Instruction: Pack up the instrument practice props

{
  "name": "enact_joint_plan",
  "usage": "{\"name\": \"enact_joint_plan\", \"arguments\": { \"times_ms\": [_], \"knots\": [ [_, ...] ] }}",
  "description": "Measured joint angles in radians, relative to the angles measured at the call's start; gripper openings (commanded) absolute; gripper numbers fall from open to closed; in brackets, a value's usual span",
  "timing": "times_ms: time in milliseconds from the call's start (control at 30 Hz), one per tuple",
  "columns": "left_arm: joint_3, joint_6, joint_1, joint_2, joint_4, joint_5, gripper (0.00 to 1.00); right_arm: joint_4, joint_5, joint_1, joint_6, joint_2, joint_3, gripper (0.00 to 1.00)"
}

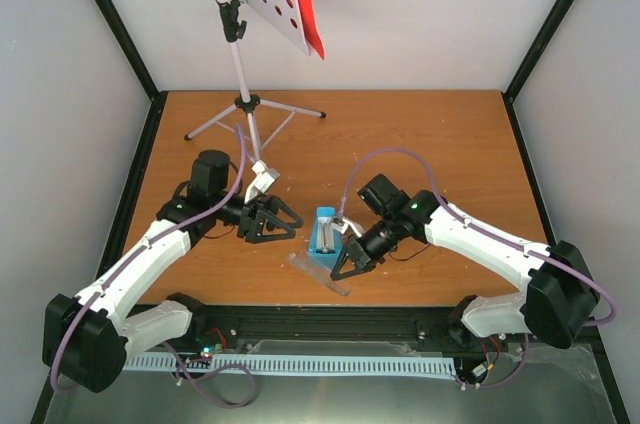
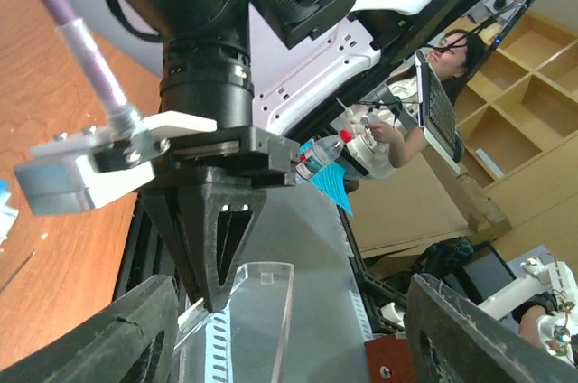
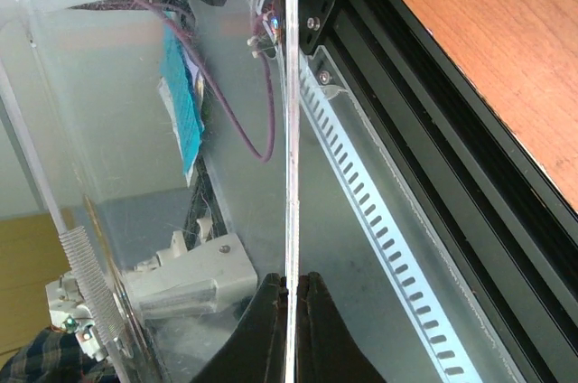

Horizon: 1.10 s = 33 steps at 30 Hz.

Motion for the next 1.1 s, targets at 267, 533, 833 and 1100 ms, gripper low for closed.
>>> {"name": "enact_joint_plan", "arguments": {
  "times_ms": [267, 533, 833, 1100],
  "knots": [
    [-0.023, 0.067, -0.014, 0.027, -0.114, -0.053, 0.46, -0.027, -0.026, -0.001, -0.045, -0.001, 0.0, 0.03],
    [-0.024, 0.094, -0.085, 0.052, -0.153, -0.07, 0.42, -0.05, -0.051, -0.046, -0.071, -0.007, 0.0, 0.03],
    [-0.024, 0.105, -0.132, 0.08, -0.174, -0.077, 0.33, -0.084, -0.063, -0.08, -0.105, -0.01, 0.0, 0.03],
    [-0.024, 0.104, -0.132, 0.08, -0.175, -0.068, 0.24, -0.09, -0.077, -0.115, -0.124, -0.01, -0.016, 0.03]
  ]
}}
